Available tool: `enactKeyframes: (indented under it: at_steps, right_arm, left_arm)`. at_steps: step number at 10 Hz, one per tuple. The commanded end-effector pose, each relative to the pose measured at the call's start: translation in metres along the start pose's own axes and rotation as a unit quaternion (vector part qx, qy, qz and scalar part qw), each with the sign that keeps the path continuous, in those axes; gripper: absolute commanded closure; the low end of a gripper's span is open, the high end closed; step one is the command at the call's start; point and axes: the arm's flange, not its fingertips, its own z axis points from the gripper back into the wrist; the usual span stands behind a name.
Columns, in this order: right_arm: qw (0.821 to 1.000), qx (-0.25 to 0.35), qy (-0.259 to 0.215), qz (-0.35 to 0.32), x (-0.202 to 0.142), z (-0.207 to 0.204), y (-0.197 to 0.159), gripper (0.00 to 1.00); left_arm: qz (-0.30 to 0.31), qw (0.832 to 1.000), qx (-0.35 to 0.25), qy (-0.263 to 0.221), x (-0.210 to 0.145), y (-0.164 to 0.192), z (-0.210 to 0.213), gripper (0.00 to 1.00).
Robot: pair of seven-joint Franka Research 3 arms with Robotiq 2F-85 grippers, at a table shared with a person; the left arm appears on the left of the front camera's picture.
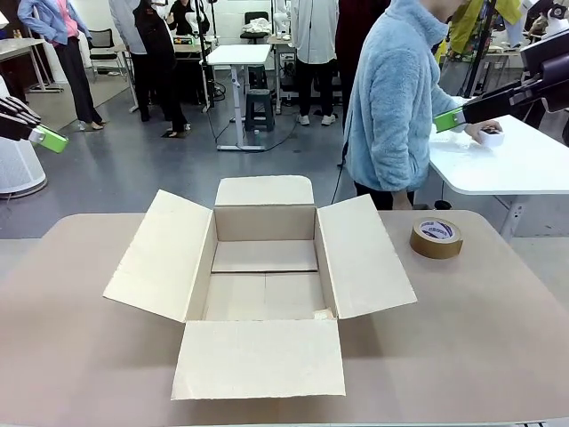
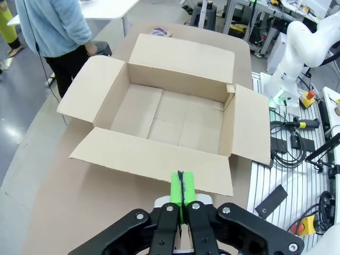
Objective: Wrap the clocks to prevent damage.
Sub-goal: Open the side flaps of the Package Box.
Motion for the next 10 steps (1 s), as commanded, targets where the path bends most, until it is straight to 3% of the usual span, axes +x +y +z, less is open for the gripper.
enactKeyframes:
  at_steps: [1,3,4,7,8,10]
  right_arm:
    - [1.000,0.008,-0.008,0.001,0.001,-0.001,-0.005,1.00]
    - [0.999,-0.006,-0.008,-0.035,0.003,-0.001,-0.006,1.00]
    - [0.995,-0.016,0.001,-0.094,0.011,-0.006,-0.001,1.00]
    - [0.970,-0.107,0.107,-0.190,0.067,-0.073,0.068,1.00]
    - [0.958,-0.139,0.128,-0.216,0.077,-0.099,0.081,1.00]
    - [0.915,-0.245,0.190,-0.257,0.073,-0.158,0.097,1.00]
  left_arm:
    - [-0.006,1.000,-0.001,-0.014,0.000,0.001,-0.001,1.00]
    - [0.006,1.000,0.006,-0.015,0.003,0.002,0.000,1.00]
    - [0.031,0.999,0.015,0.001,0.012,-0.002,-0.004,1.00]
    - [0.119,0.982,0.108,0.100,0.081,-0.031,-0.055,1.00]
    - [0.156,0.969,0.125,0.142,0.097,-0.036,-0.081,1.00]
    - [0.254,0.922,0.192,0.222,0.111,-0.037,-0.144,1.00]
